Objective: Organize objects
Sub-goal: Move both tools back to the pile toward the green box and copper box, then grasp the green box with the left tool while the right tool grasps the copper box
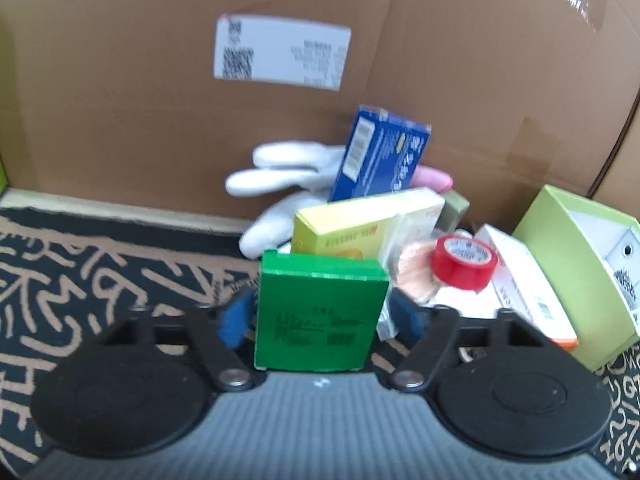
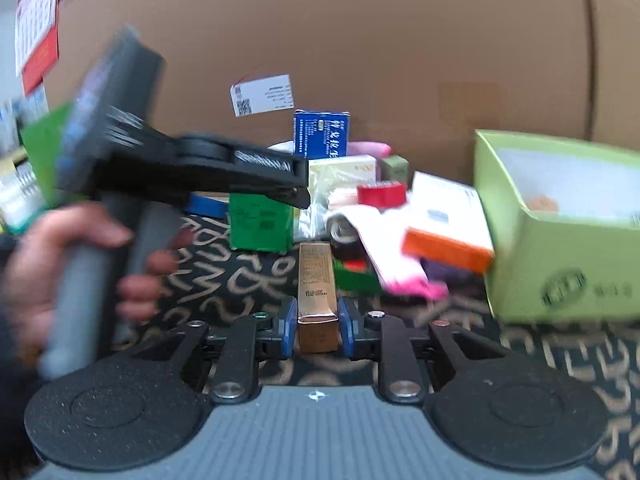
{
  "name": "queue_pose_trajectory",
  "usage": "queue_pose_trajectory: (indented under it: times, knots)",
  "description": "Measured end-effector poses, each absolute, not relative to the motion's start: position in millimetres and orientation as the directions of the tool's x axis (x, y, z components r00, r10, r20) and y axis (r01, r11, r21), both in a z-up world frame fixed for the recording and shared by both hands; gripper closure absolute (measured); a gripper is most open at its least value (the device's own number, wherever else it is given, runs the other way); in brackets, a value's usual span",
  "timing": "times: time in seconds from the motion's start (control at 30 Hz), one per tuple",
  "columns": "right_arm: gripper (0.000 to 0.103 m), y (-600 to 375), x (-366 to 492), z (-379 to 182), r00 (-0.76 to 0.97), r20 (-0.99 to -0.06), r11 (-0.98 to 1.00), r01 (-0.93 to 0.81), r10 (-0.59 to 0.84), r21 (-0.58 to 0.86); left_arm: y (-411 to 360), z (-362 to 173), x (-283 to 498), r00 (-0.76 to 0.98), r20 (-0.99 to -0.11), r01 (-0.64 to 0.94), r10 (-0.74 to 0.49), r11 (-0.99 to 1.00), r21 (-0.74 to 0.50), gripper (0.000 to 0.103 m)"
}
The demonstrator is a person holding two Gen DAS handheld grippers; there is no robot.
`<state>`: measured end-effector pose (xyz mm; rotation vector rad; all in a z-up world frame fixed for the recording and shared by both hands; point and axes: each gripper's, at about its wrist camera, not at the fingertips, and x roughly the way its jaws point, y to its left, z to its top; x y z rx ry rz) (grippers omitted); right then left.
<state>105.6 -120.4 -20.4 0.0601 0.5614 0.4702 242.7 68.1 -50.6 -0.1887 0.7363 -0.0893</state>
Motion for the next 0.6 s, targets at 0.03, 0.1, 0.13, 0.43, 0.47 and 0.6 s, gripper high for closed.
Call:
queue_pose_trajectory:
  times: [0.03, 0.1, 0.13, 0.43, 0.47, 0.6]
  knots:
    - [0.078, -130, 102, -20, 0.734, -0.499, 0.887, -0.405, 0.461, 0.223, 68, -51, 241, 0.740, -0.655, 0.025, -0.153, 0.979, -0.200, 0.041]
    - [0.078, -149, 95, -21, 0.712, -0.498, 0.868, -0.383, 0.495, 0.315, 66, -49, 232, 0.734, -0.660, 0.052, -0.157, 0.983, -0.177, 0.041]
    - [0.078, -157, 92, -21, 0.702, -0.499, 0.860, -0.373, 0.508, 0.350, 65, -48, 226, 0.723, -0.667, 0.079, -0.180, 0.981, -0.179, 0.041]
    - [0.077, -206, 60, -25, 0.747, -0.523, 0.904, -0.260, 0.411, 0.338, 38, -38, 140, 0.572, -0.747, 0.320, -0.339, 0.931, -0.177, 0.038]
    - [0.074, -204, 60, -23, 0.756, -0.527, 0.917, -0.258, 0.388, 0.305, 35, -40, 138, 0.574, -0.746, 0.324, -0.336, 0.931, -0.170, 0.032]
    - [0.052, -185, 55, -20, 0.801, -0.501, 0.945, -0.288, 0.327, 0.157, 24, -47, 139, 0.597, -0.760, 0.293, -0.257, 0.952, -0.092, 0.024]
